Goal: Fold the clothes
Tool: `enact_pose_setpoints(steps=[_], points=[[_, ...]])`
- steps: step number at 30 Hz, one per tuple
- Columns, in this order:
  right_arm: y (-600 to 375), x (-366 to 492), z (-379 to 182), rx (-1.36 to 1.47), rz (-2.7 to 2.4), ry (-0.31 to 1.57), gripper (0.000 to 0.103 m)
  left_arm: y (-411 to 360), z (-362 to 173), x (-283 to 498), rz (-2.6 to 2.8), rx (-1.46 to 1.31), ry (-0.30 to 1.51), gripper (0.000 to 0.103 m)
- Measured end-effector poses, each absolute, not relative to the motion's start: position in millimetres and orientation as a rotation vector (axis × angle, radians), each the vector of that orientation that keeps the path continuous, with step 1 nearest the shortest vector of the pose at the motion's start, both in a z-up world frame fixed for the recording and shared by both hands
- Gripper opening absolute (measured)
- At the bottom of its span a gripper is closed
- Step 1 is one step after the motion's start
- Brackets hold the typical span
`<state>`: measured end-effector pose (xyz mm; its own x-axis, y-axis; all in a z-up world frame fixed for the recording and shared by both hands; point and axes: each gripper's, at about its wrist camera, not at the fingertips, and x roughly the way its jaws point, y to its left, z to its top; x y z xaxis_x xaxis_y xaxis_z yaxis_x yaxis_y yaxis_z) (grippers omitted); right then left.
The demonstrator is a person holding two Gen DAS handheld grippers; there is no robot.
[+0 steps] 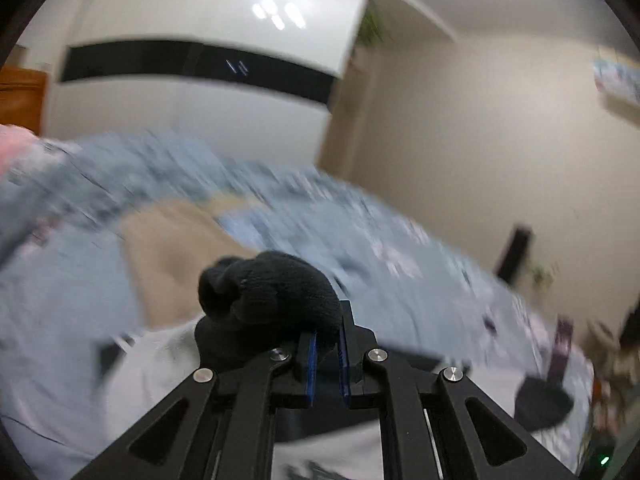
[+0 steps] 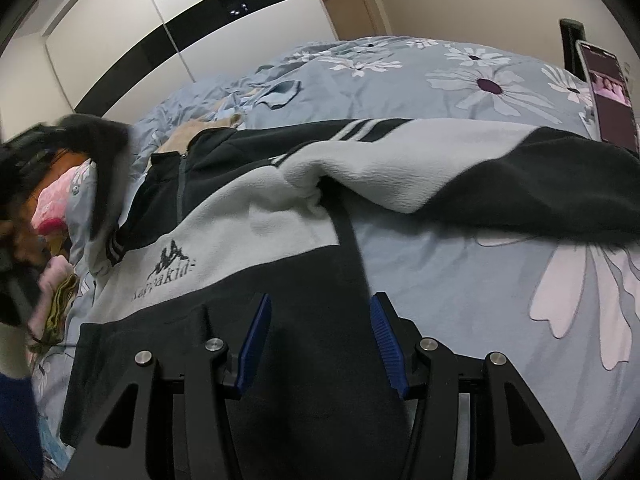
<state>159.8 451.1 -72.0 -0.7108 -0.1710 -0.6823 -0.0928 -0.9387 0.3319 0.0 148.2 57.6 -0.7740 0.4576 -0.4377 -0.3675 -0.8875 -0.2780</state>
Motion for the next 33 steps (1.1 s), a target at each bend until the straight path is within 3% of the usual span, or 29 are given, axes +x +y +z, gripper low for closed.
enact_pose_setpoints(steps=[4, 8, 10, 14, 16, 18, 23, 28, 33], points=[[464.1, 164.7, -76.1, 1.198, -2.829, -0.573, 0.053, 214.4, -1.4, -10.1, 2.497, -0.888, -0.084, 0.009], [470.1, 165.4, -79.3, 1.225, -2.833, -0.585, 0.053, 233.9, -35.9, -6.2, 2.415, -1.000, -0.066, 0.014], [469.7, 164.0, -79.5, 1.234, -2.831, -0.583, 0.053, 236.9, -43.3, -3.1, 2.361, -1.023, -0.097, 0.030], [460.9, 158.7, -72.6, 1.236, -2.820, -0.544, 0.053, 212.8, -28.2, 19.8, 2.305, -0.982, -0.146, 0.038], [454.8, 154.1, -63.9, 1.200, -2.808, -0.531, 0.053, 188.3, -21.5, 40.2, 2.349, -0.921, -0.130, 0.053], [447.1, 146.4, -53.8, 1.156, -2.794, -0.509, 0.053, 157.4, -17.0, 58.9, 2.476, -0.886, -0.056, 0.061], [412.2, 102.6, -29.6, 1.081, -2.735, -0.394, 0.053, 91.8, -42.4, 72.7, 2.769, -0.989, 0.179, 0.064], [355.8, 40.6, -15.5, 1.055, -2.663, -0.140, 0.056, 47.8, -72.2, 39.4, 2.774, -1.218, 0.006, 0.064], [318.8, -1.3, -19.5, 1.101, -2.654, 0.129, 0.056, 22.3, -89.7, 16.2, 2.753, -1.305, -0.203, 0.072]])
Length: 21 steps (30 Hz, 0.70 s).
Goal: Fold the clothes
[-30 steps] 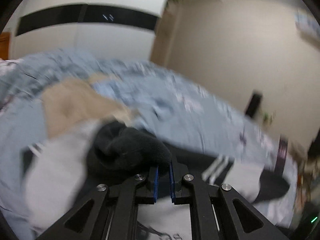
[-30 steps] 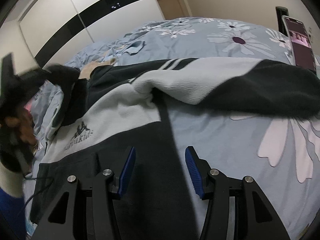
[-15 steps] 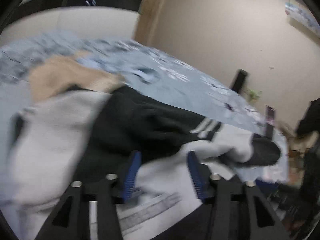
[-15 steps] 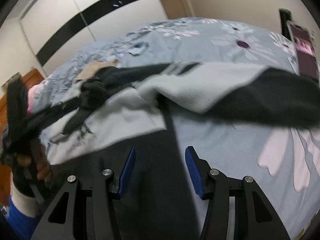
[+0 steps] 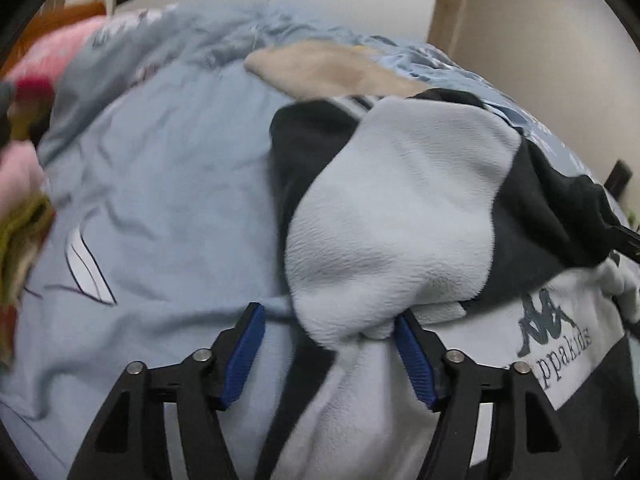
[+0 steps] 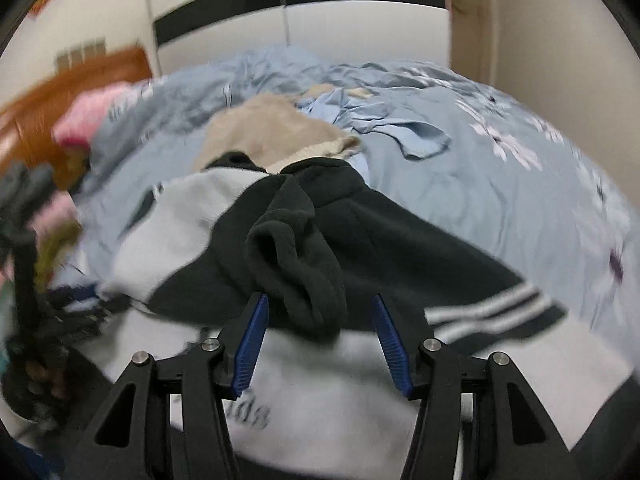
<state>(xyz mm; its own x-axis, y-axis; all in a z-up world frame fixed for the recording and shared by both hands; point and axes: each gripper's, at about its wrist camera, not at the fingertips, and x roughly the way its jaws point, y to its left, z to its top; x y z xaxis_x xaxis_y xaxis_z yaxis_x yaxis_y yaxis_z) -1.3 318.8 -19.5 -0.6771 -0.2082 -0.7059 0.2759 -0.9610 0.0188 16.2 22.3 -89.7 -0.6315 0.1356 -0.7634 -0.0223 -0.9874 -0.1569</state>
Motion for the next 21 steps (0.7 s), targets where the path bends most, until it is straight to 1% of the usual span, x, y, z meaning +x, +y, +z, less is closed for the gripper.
enact_pose_setpoints(steps=[2, 4, 5, 6, 7, 9, 10, 12, 14, 15, 18, 21], points=[[312.1, -10.4, -23.4, 1.120, -2.647, 0.196, 0.056, 16.2, -91.4, 19.1, 2.759, -1.271, -0.255, 0.073], [311.1, -17.2, -27.3, 1.148, -2.647, 0.192, 0.056, 10.6, -91.9, 19.8, 2.758, -1.255, -0.316, 0.073], [312.8, -18.9, -28.4, 1.162, -2.643, 0.169, 0.051, 7.9, -91.7, 20.0, 2.760, -1.247, -0.344, 0.073], [314.5, -20.6, -29.5, 1.175, -2.640, 0.147, 0.030, 5.9, -91.4, 20.4, 2.763, -1.240, -0.361, 0.073], [318.6, -21.3, -28.3, 1.177, -2.631, 0.095, 0.024, 3.8, -90.7, 21.2, 2.767, -1.230, -0.378, 0.073], [330.0, -21.5, -23.1, 1.162, -2.605, -0.044, 0.022, 0.3, -89.3, 23.3, 2.779, -1.209, -0.405, 0.073], [341.2, -19.1, -16.8, 1.122, -2.581, -0.170, 0.021, -2.4, -87.8, 24.6, 2.791, -1.197, -0.422, 0.073], [377.7, -8.1, -4.5, 0.982, -2.507, -0.515, 0.021, -13.6, -85.4, 27.9, 2.803, -1.171, -0.493, 0.073], [402.6, -1.9, -5.2, 0.907, -2.460, -0.707, 0.019, -23.8, -86.7, 29.8, 2.790, -1.154, -0.570, 0.073], [411.9, -0.9, -11.8, 0.918, -2.462, -0.752, 0.017, -26.5, -88.5, 29.6, 2.786, -1.159, -0.589, 0.073], [419.5, -7.2, -47.3, 1.089, -2.467, -0.785, 0.016, -25.9, -92.6, 28.6, 2.765, -1.189, -0.615, 0.073], [426.6, -9.5, -79.3, 1.172, -2.431, -0.897, 0.016, -24.3, -91.2, 31.4, 2.756, -1.197, -0.611, 0.073]])
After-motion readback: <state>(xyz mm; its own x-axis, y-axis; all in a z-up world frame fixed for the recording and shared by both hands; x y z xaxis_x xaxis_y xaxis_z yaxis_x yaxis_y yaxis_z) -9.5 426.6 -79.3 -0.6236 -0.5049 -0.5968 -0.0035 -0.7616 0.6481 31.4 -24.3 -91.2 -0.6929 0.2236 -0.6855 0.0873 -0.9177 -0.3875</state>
